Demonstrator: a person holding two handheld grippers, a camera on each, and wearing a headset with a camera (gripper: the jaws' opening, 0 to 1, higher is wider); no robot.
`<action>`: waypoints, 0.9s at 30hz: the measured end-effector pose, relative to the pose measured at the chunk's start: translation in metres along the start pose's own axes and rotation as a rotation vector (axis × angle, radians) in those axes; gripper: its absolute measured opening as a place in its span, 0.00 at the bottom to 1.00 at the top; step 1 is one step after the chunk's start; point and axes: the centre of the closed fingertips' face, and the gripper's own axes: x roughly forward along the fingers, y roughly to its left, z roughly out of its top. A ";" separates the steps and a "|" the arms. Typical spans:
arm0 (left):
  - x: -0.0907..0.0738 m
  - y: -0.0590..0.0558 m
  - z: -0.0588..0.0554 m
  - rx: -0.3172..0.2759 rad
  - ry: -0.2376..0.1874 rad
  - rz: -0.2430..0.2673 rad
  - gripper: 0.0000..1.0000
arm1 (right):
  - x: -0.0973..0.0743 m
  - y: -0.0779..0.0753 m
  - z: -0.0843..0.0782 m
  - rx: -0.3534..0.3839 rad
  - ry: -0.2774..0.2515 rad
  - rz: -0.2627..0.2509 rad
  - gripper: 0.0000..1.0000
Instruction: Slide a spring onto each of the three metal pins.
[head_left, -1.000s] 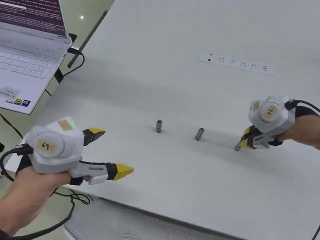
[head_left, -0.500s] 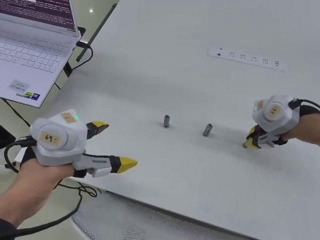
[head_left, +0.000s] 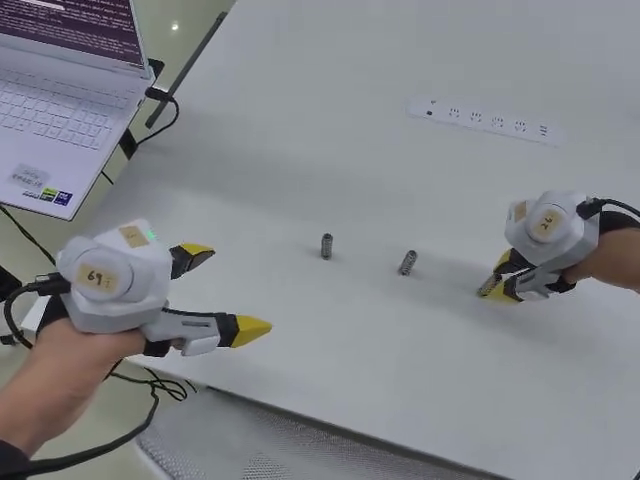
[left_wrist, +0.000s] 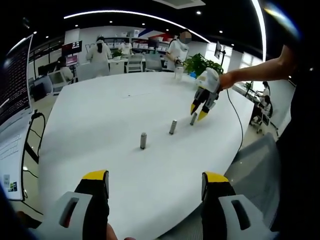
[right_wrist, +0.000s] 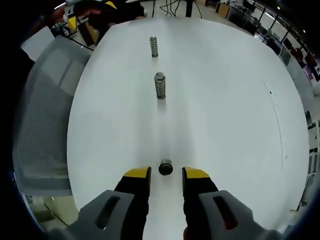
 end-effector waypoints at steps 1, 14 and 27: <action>0.000 0.000 0.001 0.001 -0.004 0.000 0.72 | -0.003 0.000 0.001 0.014 -0.009 -0.006 0.25; 0.002 -0.004 0.010 0.018 -0.029 -0.020 0.73 | -0.029 -0.014 -0.004 0.122 -0.077 -0.126 0.33; 0.000 -0.003 0.021 0.021 -0.059 -0.012 0.73 | -0.042 -0.005 -0.004 0.358 -0.271 -0.191 0.38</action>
